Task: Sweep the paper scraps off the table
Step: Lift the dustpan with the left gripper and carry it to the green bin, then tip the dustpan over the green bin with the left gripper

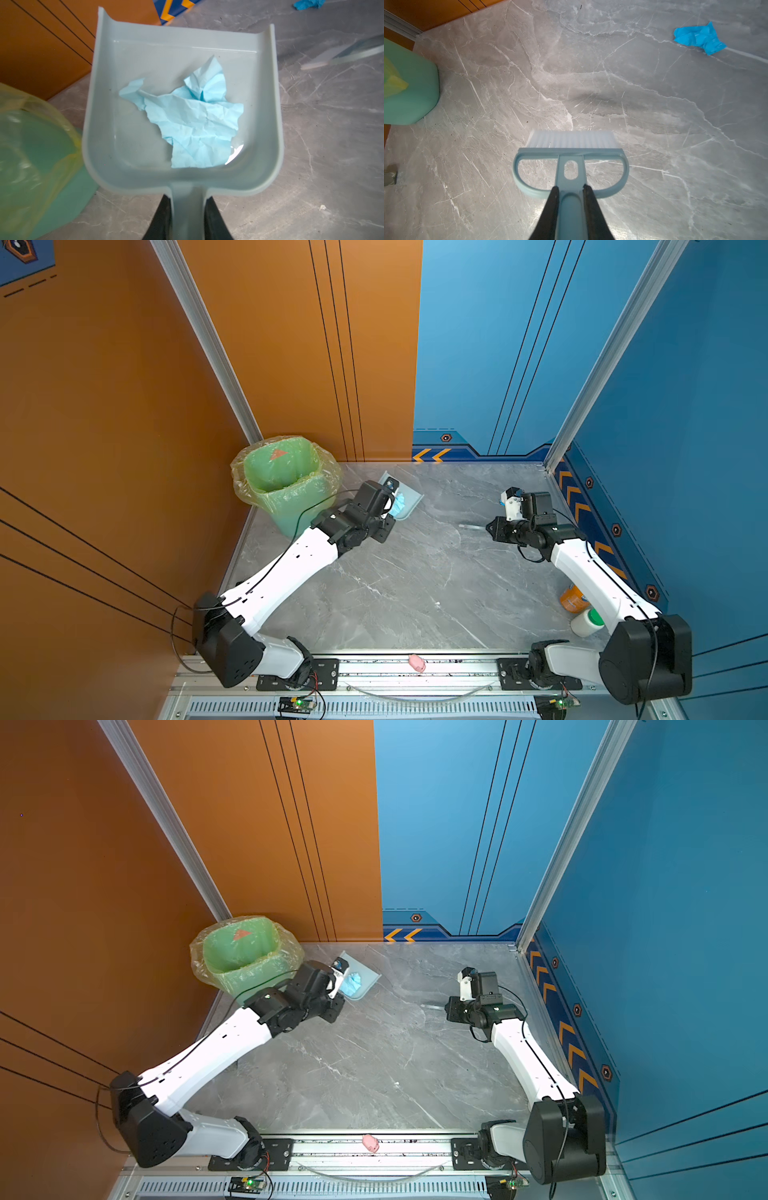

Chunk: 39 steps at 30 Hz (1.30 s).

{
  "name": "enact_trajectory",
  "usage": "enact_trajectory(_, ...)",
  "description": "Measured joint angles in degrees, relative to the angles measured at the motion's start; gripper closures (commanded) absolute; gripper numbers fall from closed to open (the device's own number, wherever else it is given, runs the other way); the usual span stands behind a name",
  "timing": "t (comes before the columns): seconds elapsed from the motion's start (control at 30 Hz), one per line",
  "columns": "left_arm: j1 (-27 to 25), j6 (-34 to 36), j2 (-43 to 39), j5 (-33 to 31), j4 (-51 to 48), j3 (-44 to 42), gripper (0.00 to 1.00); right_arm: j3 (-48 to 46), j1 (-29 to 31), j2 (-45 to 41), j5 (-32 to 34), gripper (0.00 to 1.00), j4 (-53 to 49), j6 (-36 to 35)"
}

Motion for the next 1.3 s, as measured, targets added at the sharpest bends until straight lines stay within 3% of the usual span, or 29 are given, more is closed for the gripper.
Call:
enact_trajectory(0.3,12.6,3.0,-5.9,-2.8,-3.2,3.1,1.00,0.0,0.0,0.7,-0.2,1.00,0.3,0.4)
enact_trajectory(0.53,24.6,4.7,-5.2,-3.1,-3.7,8.6,1.00,0.0,0.2,2.3,-0.5,1.00,0.7,0.5)
enact_trajectory(0.8,33.3,7.1,-1.0,-1.5,-2.5,14.6,1.00,0.0,1.1,3.8,-1.2,1.00,0.7,0.7)
enact_trajectory(1.03,38.2,9.3,3.8,-1.4,-2.5,16.0,1.00,0.4,1.5,3.8,-1.2,1.00,0.8,0.9)
enact_trajectory(1.3,38.9,13.6,6.6,-4.7,-4.0,17.5,1.00,0.4,2.2,3.8,-1.2,1.00,0.8,0.9)
